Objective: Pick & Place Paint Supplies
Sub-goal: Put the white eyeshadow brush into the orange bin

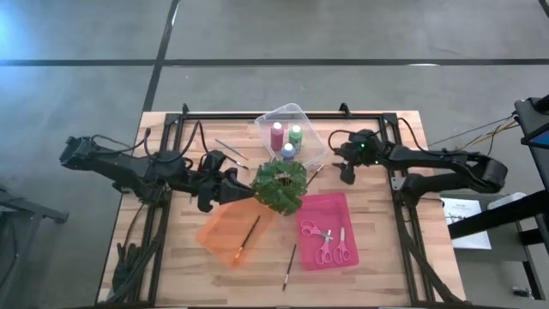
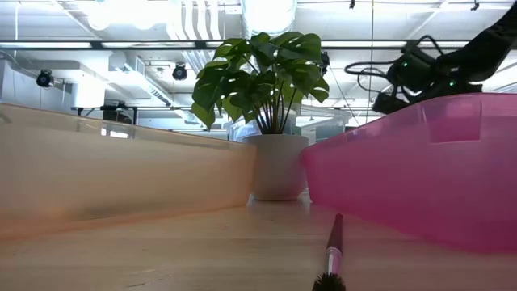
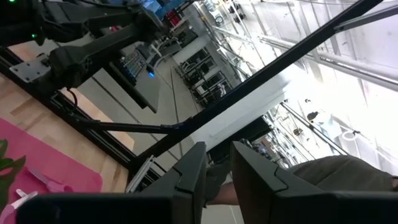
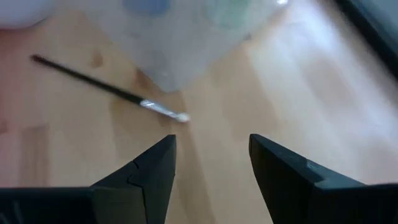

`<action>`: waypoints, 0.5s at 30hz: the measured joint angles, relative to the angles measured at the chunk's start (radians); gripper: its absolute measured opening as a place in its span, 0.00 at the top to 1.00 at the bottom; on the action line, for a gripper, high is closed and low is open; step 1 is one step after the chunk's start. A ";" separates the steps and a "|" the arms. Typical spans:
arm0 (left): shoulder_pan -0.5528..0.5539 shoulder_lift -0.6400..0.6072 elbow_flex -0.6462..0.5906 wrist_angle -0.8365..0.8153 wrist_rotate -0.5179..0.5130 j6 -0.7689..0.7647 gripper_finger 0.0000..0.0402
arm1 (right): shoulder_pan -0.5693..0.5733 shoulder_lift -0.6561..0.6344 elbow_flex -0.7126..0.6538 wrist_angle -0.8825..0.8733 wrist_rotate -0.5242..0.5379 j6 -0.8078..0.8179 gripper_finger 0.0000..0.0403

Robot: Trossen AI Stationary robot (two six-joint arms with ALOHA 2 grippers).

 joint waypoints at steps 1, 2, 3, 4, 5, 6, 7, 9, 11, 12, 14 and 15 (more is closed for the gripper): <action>-0.001 0.000 0.000 0.000 0.000 0.000 0.79 | 0.000 0.020 -0.001 0.014 -0.020 -0.007 0.50; -0.003 0.000 0.000 0.000 0.000 -0.001 0.79 | 0.000 0.039 -0.001 0.037 -0.043 -0.011 0.50; -0.004 0.000 0.000 0.000 0.000 -0.002 0.79 | 0.000 0.057 0.000 0.056 -0.063 -0.018 0.50; -0.006 0.000 0.000 0.000 0.000 -0.003 0.79 | 0.000 0.073 0.001 0.066 -0.077 -0.023 0.50; -0.008 0.000 0.000 0.000 0.000 -0.003 0.79 | 0.000 0.087 0.001 0.075 -0.083 -0.027 0.50; -0.010 0.000 0.000 0.000 0.001 -0.003 0.79 | 0.000 0.100 0.001 0.088 -0.089 -0.034 0.50; -0.012 0.000 0.000 0.000 0.002 -0.003 0.79 | 0.000 0.111 0.001 0.104 -0.092 -0.046 0.50; -0.013 0.000 0.000 0.000 0.003 -0.003 0.79 | 0.000 0.132 0.002 0.131 -0.097 -0.073 0.50; -0.013 0.000 0.000 0.000 0.003 -0.003 0.79 | 0.000 0.155 0.002 0.158 -0.100 -0.098 0.50; -0.013 0.000 0.000 0.000 0.003 -0.003 0.79 | 0.000 0.167 0.002 0.171 -0.100 -0.104 0.50; -0.013 0.000 0.000 0.000 0.003 -0.003 0.79 | 0.000 0.192 0.002 0.199 -0.102 -0.107 0.50; -0.013 0.000 0.000 0.000 0.003 -0.003 0.79 | 0.000 0.206 0.002 0.210 -0.113 -0.105 0.50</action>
